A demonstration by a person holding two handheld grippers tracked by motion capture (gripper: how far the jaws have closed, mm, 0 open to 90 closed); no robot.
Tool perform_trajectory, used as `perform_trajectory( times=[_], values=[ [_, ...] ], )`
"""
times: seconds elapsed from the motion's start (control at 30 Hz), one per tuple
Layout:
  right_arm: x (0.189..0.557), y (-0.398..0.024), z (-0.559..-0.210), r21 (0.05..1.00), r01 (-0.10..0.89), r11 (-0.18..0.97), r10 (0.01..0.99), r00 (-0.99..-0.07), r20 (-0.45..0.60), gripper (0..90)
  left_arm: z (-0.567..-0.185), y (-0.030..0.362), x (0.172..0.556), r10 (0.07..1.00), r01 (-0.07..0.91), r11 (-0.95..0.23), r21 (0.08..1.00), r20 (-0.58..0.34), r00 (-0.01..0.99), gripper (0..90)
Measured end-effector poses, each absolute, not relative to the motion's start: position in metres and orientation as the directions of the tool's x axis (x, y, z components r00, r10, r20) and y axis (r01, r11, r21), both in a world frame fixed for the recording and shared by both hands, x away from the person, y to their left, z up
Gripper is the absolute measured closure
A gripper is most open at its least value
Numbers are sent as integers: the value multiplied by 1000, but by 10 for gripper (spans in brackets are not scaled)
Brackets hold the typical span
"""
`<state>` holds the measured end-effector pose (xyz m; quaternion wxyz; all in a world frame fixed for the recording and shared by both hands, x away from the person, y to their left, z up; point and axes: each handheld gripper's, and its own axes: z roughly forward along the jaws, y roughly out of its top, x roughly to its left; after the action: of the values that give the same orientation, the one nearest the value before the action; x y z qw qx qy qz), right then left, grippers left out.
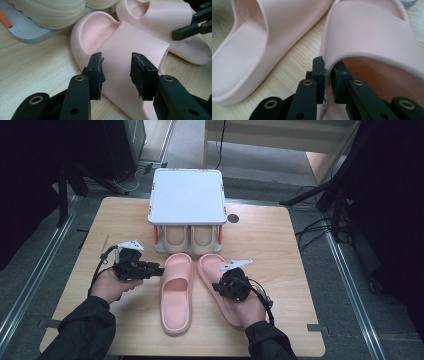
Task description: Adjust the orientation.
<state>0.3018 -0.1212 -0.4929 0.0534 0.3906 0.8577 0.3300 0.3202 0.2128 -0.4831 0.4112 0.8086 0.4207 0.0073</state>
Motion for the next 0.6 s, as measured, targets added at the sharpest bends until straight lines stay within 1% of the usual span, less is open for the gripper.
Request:
perform_trajectory(
  times=[0.2,0.27,0.37,0.4,0.6],
  values=[
    [303,-112,-496,612,639,466,693,-693,197,796,-485,214,317,685,677,-304,670,-341,644,615],
    [304,-110,-498,615,635,467,682,-701,207,775,-486,215,316,684,679,-301,669,-345,643,616],
    [304,-112,-493,638,625,449,662,-713,231,702,-486,216,314,683,677,-300,672,-344,644,622],
    [303,-114,-491,643,625,443,662,-712,236,691,-486,216,314,683,678,-298,672,-346,644,625],
    [294,-138,-475,663,629,405,644,-711,282,695,-488,221,314,697,685,-285,671,-346,628,645]
  ],
)
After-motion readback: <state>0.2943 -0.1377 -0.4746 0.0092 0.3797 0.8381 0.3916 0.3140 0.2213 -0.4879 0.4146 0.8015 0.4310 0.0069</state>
